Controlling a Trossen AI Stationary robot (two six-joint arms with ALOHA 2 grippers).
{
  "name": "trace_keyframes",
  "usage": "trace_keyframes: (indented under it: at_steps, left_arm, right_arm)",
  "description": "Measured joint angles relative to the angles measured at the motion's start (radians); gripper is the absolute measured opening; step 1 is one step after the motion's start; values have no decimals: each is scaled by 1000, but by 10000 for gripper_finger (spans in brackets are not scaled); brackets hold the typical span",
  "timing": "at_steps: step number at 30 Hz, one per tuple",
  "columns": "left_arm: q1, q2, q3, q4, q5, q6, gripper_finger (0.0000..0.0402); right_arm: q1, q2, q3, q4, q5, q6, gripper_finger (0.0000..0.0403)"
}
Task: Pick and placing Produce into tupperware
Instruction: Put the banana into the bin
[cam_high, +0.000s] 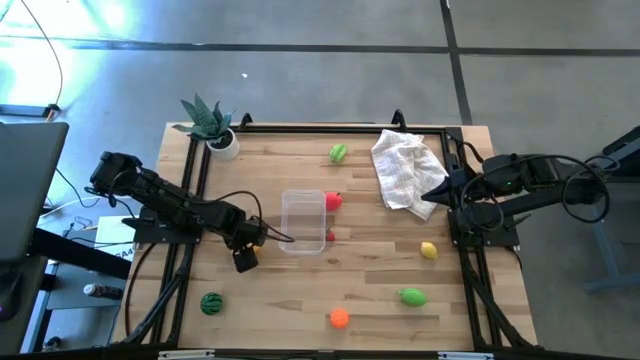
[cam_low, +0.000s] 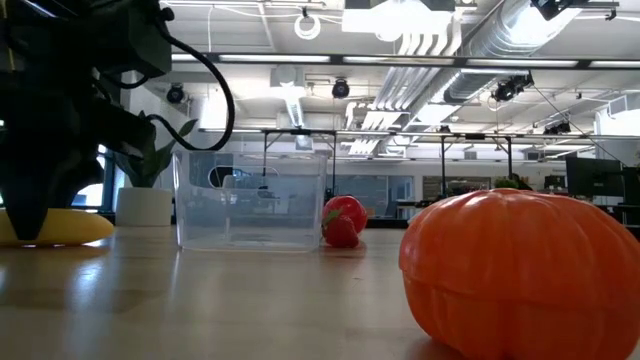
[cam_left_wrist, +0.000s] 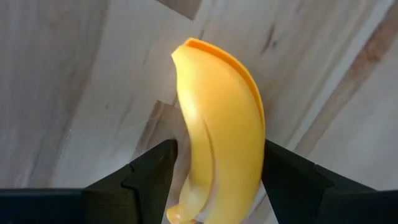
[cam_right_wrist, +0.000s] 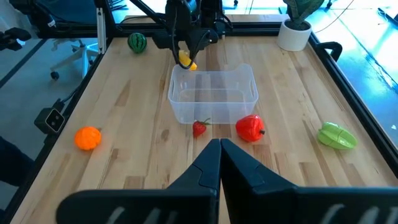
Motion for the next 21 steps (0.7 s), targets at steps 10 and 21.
trace_keyframes:
  at_steps: [10,21]
  left_arm:
    - [0,1,-1,-2,-47,-13,220]
    - [2,2,-2,-5,-70,-14,220]
  right_arm:
    - [0,0,0,0,0,0,0]
    - [0,0,0,0,0,0,0]
